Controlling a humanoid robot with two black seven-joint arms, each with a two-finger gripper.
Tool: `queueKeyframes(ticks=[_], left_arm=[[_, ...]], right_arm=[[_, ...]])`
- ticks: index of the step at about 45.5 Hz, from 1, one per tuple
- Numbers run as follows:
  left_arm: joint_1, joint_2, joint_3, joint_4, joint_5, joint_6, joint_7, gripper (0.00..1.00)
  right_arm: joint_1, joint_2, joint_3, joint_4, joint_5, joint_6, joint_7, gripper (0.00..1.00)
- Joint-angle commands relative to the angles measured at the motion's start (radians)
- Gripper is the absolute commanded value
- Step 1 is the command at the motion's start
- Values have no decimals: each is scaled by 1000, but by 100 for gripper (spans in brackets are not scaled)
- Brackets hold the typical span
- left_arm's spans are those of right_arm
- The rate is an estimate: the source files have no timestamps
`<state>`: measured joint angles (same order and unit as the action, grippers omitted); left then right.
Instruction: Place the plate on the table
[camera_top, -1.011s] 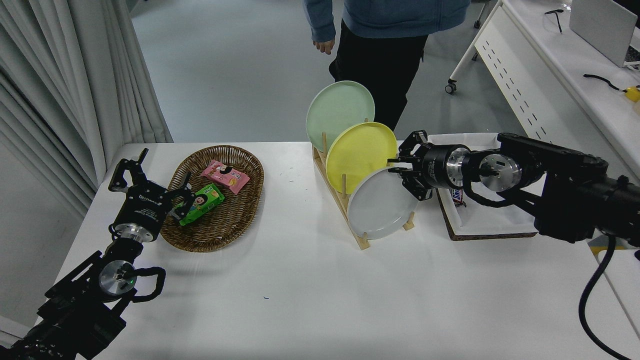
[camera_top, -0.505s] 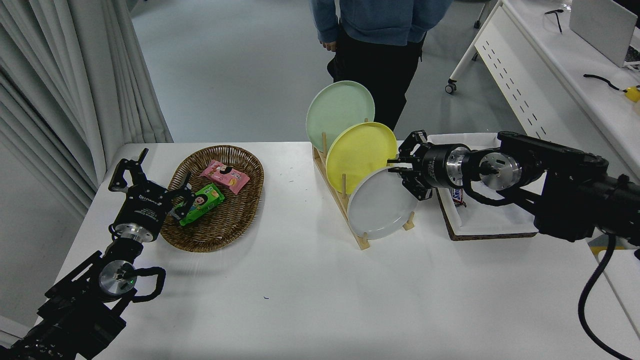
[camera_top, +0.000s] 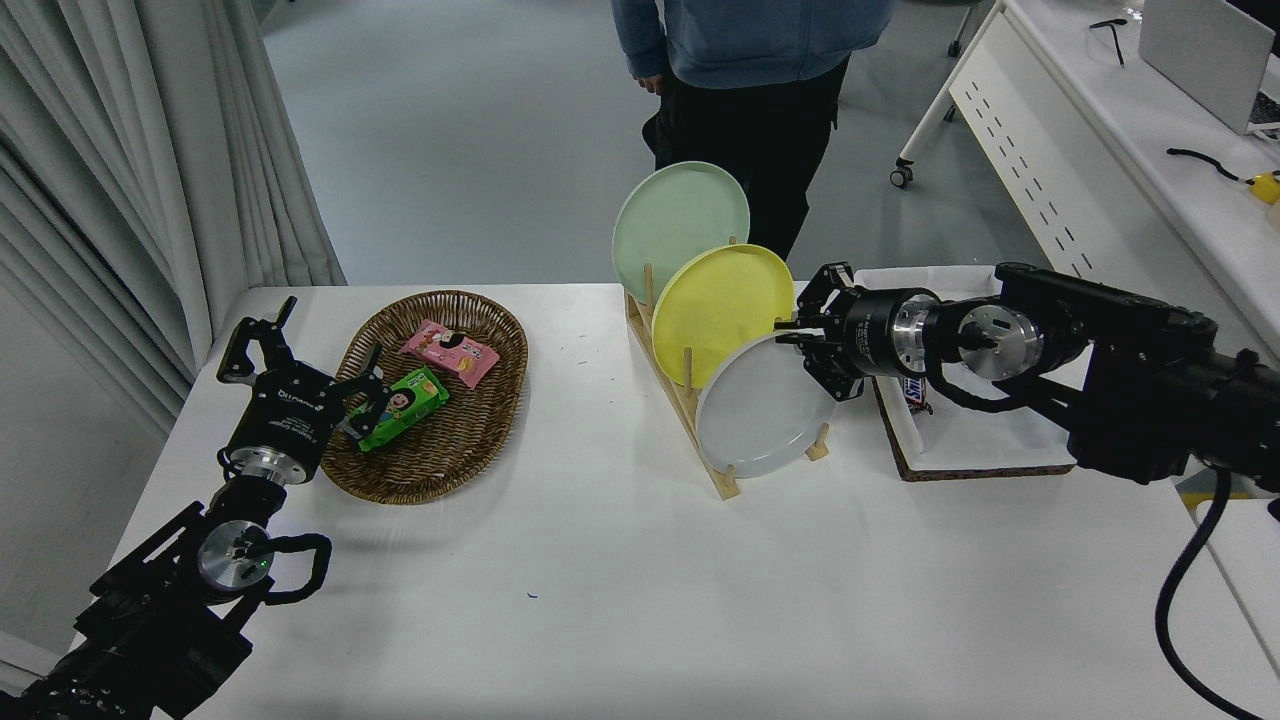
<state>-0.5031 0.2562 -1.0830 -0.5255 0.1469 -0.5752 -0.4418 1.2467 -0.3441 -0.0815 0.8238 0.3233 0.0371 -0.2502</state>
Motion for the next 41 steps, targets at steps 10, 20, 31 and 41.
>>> queueKeyframes(ticks=[10,20,31,41], left_arm=[[0,0,0,-1,0,0,0,100],[0,0,0,-1,0,0,0,100],[0,0,0,1,0,0,0,100],[0,0,0,-1,-1,0,0,100]], right_arm=[[0,0,0,0,-1,0,-14,3],[0,0,0,0,-1,0,-17,1],[0,-1,2,0,-3,3,-18,0],[5,-3,17,6,-3,13,-18,0]])
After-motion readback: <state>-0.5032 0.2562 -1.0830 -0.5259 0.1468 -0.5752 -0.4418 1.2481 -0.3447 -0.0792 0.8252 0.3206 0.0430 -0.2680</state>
